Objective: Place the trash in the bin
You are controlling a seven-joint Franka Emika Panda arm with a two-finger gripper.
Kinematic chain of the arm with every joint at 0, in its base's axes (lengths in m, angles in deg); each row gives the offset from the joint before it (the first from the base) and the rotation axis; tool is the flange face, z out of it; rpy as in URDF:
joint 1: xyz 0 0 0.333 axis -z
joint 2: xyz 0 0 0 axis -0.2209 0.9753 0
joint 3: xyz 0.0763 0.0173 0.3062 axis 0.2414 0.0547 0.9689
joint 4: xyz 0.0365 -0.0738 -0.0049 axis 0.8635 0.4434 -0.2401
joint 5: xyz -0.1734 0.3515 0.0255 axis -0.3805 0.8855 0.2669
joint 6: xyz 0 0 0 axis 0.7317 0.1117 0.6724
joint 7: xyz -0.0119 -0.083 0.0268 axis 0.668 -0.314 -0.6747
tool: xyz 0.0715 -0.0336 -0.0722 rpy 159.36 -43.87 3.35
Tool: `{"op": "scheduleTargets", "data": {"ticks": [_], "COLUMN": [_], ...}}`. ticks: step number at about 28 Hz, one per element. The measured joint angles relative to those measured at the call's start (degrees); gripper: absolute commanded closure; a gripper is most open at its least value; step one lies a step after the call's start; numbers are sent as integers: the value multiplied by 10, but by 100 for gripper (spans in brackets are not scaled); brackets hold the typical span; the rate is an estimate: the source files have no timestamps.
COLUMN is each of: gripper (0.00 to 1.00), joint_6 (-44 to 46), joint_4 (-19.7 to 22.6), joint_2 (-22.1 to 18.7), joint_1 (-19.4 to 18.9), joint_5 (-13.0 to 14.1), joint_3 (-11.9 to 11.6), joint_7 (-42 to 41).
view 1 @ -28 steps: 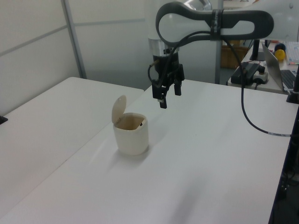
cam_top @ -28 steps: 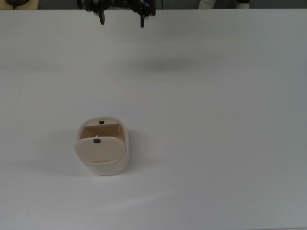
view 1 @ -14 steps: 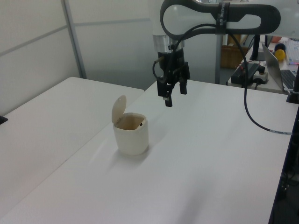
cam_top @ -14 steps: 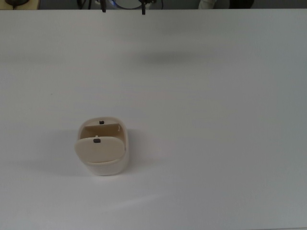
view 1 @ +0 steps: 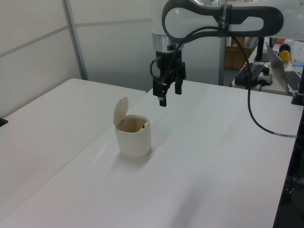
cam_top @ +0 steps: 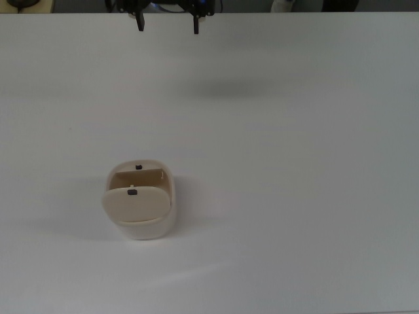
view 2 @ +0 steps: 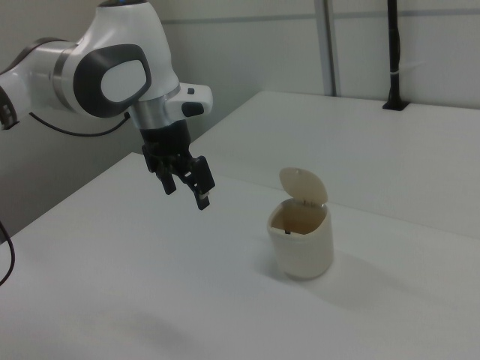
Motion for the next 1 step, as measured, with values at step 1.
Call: {"op": "scheduleTargets", "data": {"ticks": [1], "gripper": [0], "joint_6": [0], "joint_4": [0], "joint_2": [0], "joint_1": [0], "joint_5": [0], "joint_3": [0], "joint_7": [-1]}}
